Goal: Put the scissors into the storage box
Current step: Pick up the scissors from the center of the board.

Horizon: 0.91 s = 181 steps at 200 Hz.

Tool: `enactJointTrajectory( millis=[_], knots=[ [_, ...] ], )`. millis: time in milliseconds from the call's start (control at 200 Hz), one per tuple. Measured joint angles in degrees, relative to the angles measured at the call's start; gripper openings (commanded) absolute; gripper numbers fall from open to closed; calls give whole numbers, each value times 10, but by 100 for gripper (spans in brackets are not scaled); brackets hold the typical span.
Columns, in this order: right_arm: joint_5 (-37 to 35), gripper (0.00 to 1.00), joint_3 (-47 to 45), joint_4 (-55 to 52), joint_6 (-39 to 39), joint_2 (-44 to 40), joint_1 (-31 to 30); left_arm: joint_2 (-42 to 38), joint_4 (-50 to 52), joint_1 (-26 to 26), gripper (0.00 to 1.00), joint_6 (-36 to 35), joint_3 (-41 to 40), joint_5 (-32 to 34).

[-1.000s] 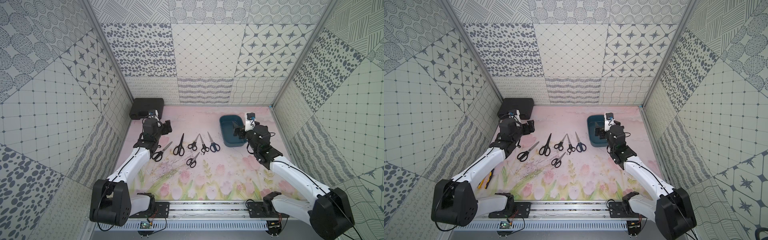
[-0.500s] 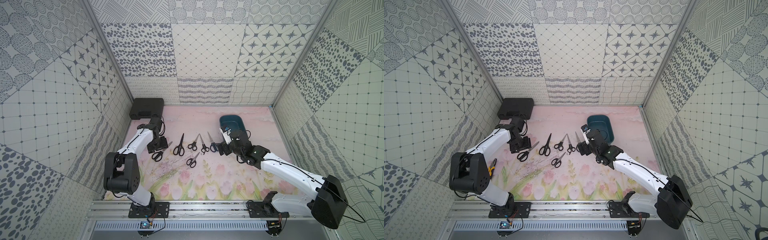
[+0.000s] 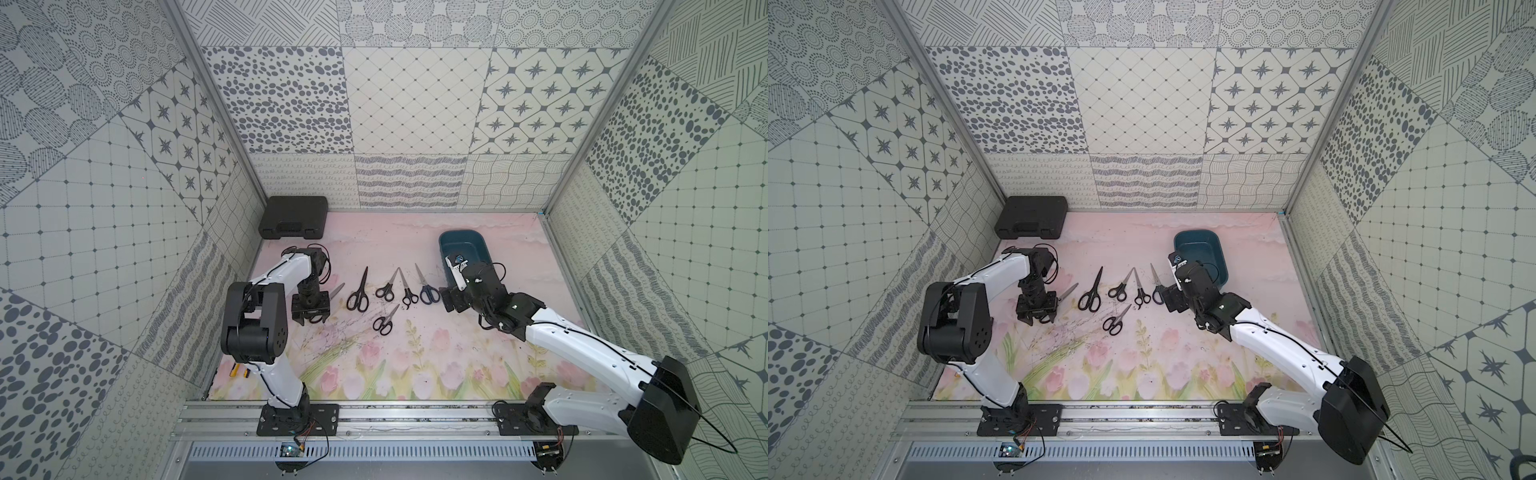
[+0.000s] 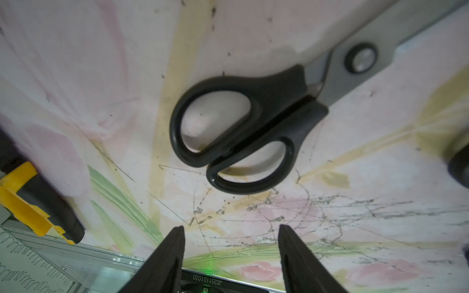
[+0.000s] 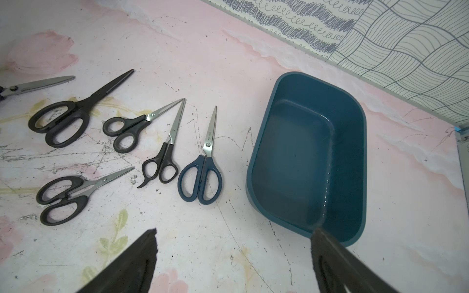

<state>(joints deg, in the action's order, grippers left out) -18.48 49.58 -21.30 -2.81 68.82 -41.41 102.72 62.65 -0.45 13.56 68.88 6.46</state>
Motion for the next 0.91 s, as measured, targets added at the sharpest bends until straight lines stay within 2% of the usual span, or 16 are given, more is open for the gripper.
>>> enactJointTrajectory(
  millis=[390,455,520,610,720,775,860,905],
  knots=[
    [-21,97,-31,-6,-20,25,-5,59,-2,0,57,-50,53,25],
    [-26,97,-33,-9,-23,28,-7,71,-2,0,50,-56,58,28],
    [-32,97,-35,-12,-26,28,-10,89,-3,0,48,-64,63,30],
    [-41,96,-37,-12,-28,28,-13,105,0,1,35,-67,68,29],
    [-53,96,-45,-12,-31,27,-13,113,7,1,34,-75,73,19],
    [-60,97,-50,-13,-31,26,-13,113,9,1,25,-76,73,17],
    [-69,96,-56,-13,-30,25,-14,112,10,1,22,-75,72,11],
    [-73,97,-58,-13,-30,25,-14,112,12,1,15,-76,71,11]
  ],
)
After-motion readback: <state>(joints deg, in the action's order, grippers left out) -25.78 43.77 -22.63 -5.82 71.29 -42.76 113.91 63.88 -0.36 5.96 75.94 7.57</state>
